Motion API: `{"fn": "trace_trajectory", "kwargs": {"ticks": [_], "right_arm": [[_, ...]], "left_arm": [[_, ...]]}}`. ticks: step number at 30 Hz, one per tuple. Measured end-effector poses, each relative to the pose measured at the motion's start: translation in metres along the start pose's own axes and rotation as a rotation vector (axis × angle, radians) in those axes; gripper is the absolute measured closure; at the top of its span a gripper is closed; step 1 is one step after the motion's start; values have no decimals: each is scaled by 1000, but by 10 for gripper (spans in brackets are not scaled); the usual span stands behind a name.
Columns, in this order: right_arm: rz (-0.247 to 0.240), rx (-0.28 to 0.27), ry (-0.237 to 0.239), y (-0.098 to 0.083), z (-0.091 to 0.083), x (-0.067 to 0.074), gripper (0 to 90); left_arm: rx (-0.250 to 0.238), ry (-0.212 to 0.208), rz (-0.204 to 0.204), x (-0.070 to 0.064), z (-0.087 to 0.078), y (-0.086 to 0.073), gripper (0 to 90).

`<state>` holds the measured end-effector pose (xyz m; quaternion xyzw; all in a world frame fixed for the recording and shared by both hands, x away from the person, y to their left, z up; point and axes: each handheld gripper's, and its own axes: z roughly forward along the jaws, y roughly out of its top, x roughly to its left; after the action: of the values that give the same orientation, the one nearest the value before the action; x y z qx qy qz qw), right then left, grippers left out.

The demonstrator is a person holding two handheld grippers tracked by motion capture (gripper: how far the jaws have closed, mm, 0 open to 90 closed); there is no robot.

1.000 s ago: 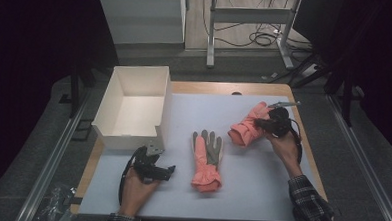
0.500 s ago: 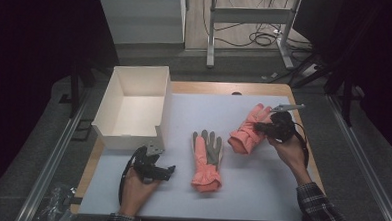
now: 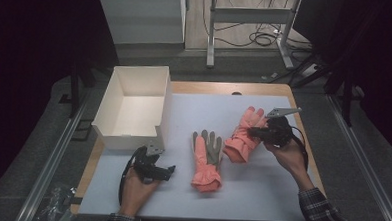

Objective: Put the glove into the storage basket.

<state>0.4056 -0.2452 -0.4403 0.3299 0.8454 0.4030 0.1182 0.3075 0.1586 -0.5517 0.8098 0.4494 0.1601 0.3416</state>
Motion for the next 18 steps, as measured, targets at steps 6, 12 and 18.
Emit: {"fn": "trace_trajectory", "kwargs": {"ticks": [6,12,18], "right_arm": [[-58,-10,61,8,-5,16,863],[-124,-20,153,17,-4,33,863],[-208,-7,225,26,4,50,863]], "left_arm": [[-3,1,-1,0,0,0,36],[-3,1,-1,0,0,0,36],[-2,1,-1,0,0,0,36]]}}
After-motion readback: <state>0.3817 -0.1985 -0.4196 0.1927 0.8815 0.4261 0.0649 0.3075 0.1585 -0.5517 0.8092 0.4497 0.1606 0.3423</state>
